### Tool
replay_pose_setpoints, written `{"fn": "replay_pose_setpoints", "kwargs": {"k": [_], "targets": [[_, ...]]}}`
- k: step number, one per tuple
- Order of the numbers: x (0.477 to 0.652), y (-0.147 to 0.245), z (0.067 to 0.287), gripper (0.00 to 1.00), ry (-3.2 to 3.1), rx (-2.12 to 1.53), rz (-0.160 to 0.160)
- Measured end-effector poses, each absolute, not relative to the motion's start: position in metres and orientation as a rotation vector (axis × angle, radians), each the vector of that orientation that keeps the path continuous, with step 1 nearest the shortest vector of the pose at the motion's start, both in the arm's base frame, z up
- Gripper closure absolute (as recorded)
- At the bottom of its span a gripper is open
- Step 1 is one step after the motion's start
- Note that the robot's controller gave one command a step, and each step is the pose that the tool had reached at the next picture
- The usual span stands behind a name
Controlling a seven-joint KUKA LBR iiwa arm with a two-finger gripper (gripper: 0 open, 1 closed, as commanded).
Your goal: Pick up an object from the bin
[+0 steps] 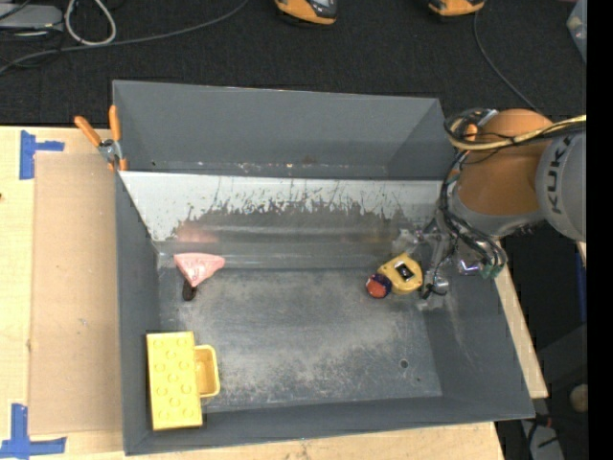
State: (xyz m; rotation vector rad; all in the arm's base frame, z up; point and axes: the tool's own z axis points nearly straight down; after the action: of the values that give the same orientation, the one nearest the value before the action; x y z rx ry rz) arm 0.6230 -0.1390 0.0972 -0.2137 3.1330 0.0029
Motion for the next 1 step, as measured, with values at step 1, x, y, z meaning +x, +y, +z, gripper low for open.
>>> {"fn": "replay_pose_setpoints", "kwargs": {"k": [1], "targets": [[0.6222,-0.1492,0.0685,0.0,3.138,-0.017,0.007]]}}
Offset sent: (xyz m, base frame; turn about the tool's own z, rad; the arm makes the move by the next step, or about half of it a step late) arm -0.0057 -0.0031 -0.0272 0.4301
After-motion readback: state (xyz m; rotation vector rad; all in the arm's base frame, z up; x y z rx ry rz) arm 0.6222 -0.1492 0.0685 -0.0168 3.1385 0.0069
